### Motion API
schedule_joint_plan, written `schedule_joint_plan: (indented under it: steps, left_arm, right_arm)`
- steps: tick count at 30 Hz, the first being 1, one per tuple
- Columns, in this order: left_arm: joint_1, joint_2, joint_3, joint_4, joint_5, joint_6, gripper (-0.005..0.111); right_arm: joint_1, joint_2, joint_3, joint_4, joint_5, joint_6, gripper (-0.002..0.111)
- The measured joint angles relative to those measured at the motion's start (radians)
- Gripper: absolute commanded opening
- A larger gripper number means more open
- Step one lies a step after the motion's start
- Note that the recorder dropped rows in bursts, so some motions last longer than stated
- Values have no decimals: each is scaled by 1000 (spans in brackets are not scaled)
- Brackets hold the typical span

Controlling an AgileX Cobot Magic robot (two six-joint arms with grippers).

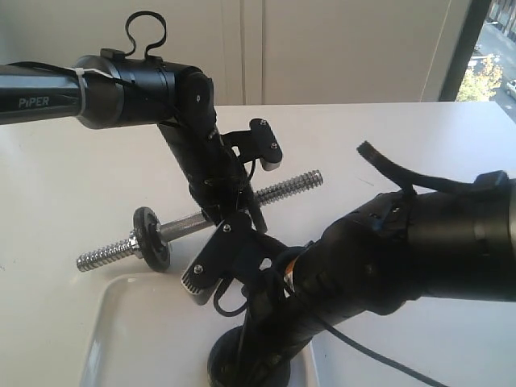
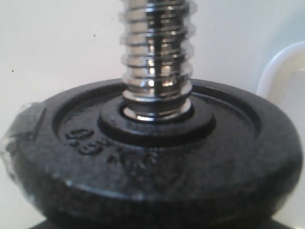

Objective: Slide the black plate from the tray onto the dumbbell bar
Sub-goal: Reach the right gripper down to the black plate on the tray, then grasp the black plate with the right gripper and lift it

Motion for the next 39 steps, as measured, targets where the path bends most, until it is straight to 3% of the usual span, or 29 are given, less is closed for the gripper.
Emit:
schedule_joint_plan:
  steps: [25, 36, 38, 39]
  left_arm:
    - [0, 0, 0, 0, 0, -2, 0]
    - [1, -11, 0, 0, 12, -4, 0]
    - [1, -12, 0, 1, 12, -4, 0]
    - [1, -12, 0, 1, 12, -4, 0]
  right_arm:
    - [0, 171, -24, 32, -85, 47, 105]
    - [6, 193, -61, -58, 67, 7, 105]
    - [6, 193, -63, -60, 70, 7, 100]
    - [6, 193, -63, -60, 72, 7, 91]
